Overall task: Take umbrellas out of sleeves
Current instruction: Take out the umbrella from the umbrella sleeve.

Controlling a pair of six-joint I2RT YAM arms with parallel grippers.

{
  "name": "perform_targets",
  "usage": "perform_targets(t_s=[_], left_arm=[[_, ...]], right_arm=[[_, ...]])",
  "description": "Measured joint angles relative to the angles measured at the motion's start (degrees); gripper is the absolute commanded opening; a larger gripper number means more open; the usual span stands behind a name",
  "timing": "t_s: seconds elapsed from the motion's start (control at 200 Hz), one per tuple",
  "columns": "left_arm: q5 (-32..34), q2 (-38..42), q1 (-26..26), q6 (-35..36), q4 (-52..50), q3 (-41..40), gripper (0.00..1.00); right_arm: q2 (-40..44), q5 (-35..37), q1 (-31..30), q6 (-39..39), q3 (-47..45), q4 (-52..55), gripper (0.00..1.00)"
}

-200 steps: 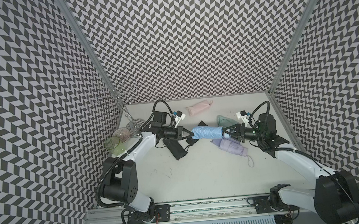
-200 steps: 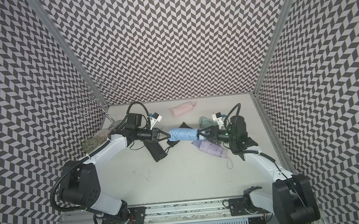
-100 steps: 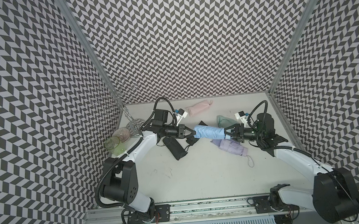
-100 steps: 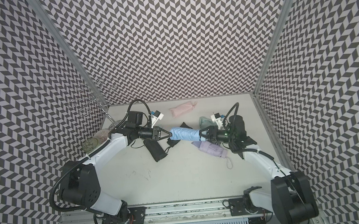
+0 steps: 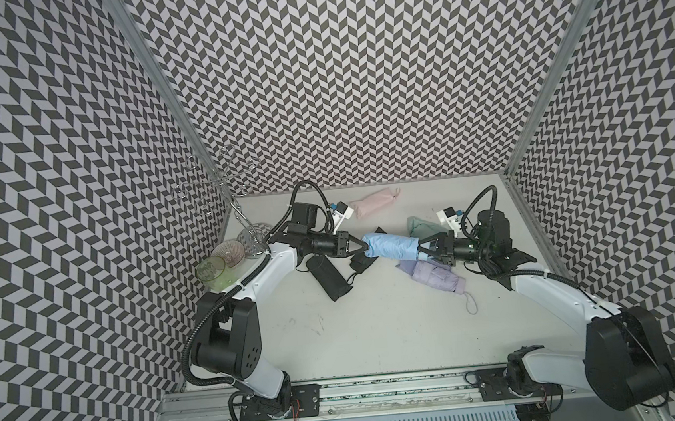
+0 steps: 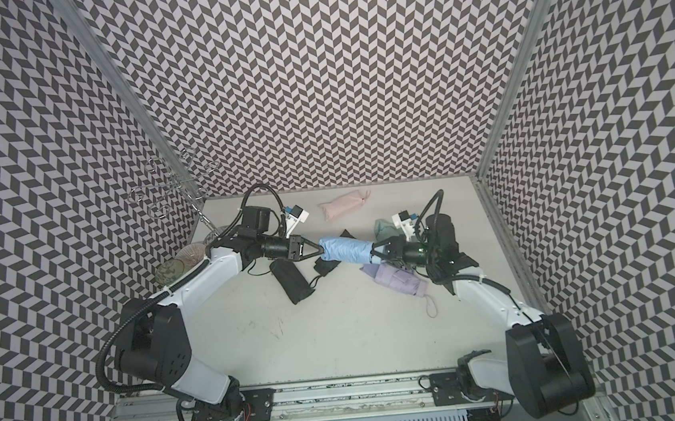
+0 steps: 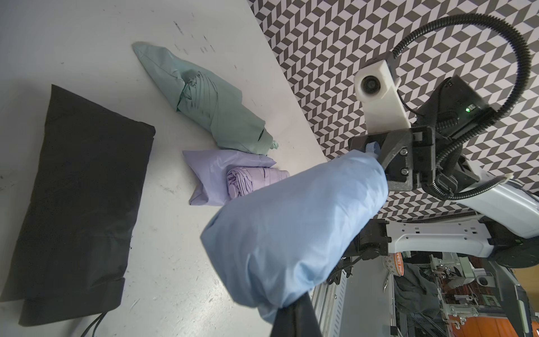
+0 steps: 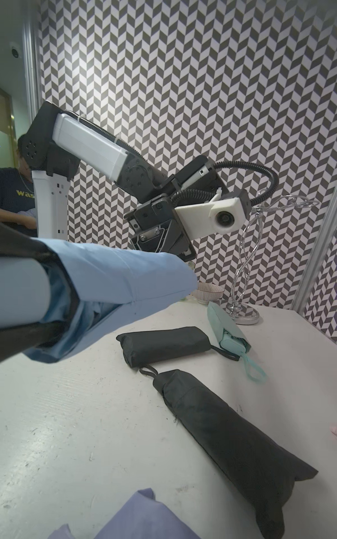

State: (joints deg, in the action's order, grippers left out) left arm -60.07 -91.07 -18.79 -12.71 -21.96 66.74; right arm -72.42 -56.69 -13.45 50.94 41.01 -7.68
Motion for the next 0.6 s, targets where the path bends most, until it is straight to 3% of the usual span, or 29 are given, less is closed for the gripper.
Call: perform_targets(t_s=[0.366,0.601], left_arm=[[1.4,0.3,5.4,-2.4,-0.3,-2.2,0.0],[1.5,0.3,5.9,-2.8,-0.5,-2.6,0.0]], right_arm=[[0.5,2.8,-2.0,-7.1,2.1,7.6,0.0],[0.9,3.0,-2.5,-10.1,2.1,9.7,0.0]])
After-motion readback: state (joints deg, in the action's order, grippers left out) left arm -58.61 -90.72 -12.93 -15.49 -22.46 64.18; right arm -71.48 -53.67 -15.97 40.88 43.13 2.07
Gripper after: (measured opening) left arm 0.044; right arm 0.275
